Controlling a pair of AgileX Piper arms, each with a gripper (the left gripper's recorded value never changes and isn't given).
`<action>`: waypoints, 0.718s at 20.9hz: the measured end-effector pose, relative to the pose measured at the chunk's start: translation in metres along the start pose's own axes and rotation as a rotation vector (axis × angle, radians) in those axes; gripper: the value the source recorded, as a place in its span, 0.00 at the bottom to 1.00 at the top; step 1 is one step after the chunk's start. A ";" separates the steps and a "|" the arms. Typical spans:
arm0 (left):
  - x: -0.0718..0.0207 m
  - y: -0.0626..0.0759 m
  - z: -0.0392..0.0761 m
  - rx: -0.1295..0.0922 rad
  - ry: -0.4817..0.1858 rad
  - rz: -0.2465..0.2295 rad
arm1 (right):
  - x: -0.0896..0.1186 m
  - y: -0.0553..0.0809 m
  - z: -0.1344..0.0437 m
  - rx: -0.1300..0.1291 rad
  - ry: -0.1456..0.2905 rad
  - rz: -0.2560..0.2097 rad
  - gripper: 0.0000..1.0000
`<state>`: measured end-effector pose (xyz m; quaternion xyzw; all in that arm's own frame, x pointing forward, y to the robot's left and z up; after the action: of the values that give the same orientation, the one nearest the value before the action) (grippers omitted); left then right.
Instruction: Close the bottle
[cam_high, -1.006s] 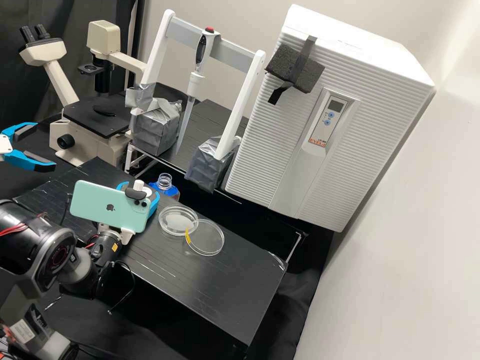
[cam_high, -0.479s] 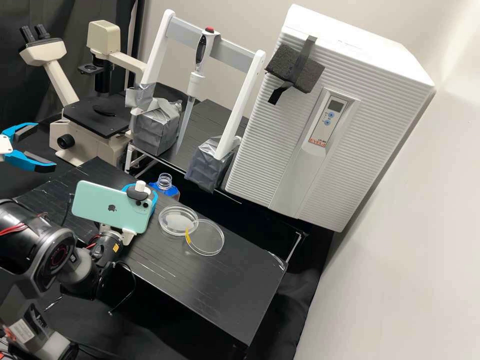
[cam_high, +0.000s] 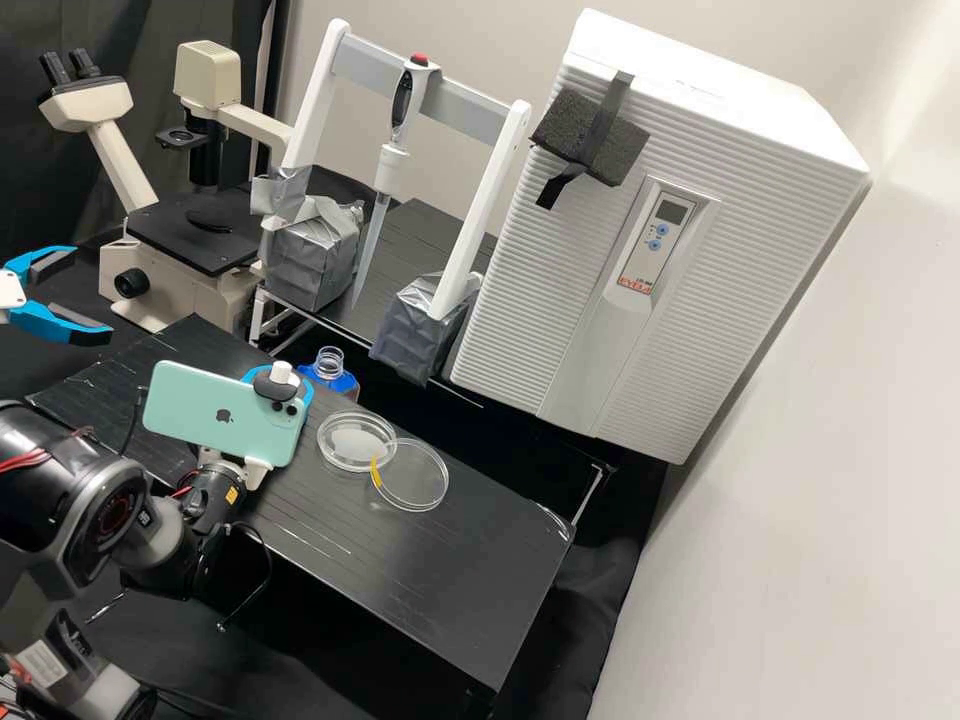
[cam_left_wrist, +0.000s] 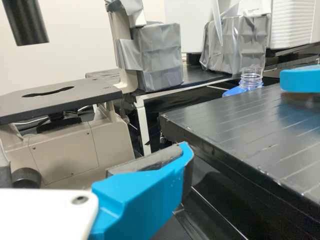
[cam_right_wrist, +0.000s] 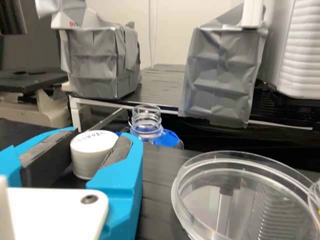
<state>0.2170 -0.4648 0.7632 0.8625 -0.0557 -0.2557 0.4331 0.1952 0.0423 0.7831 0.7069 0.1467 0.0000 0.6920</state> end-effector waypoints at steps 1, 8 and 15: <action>0.0002 0.000 0.001 0.000 -0.002 0.000 | 0.000 0.002 -0.002 0.004 0.008 0.008 0.00; 0.0000 0.001 0.001 0.003 -0.005 0.004 | 0.023 0.017 -0.020 -0.018 0.102 0.057 0.00; -0.0095 0.012 -0.012 0.022 0.068 0.056 | 0.052 0.026 -0.023 -0.030 0.096 0.109 0.00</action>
<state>0.2161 -0.4611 0.7821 0.8734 -0.0679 -0.2135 0.4323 0.2459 0.0757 0.7990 0.7025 0.1412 0.0737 0.6937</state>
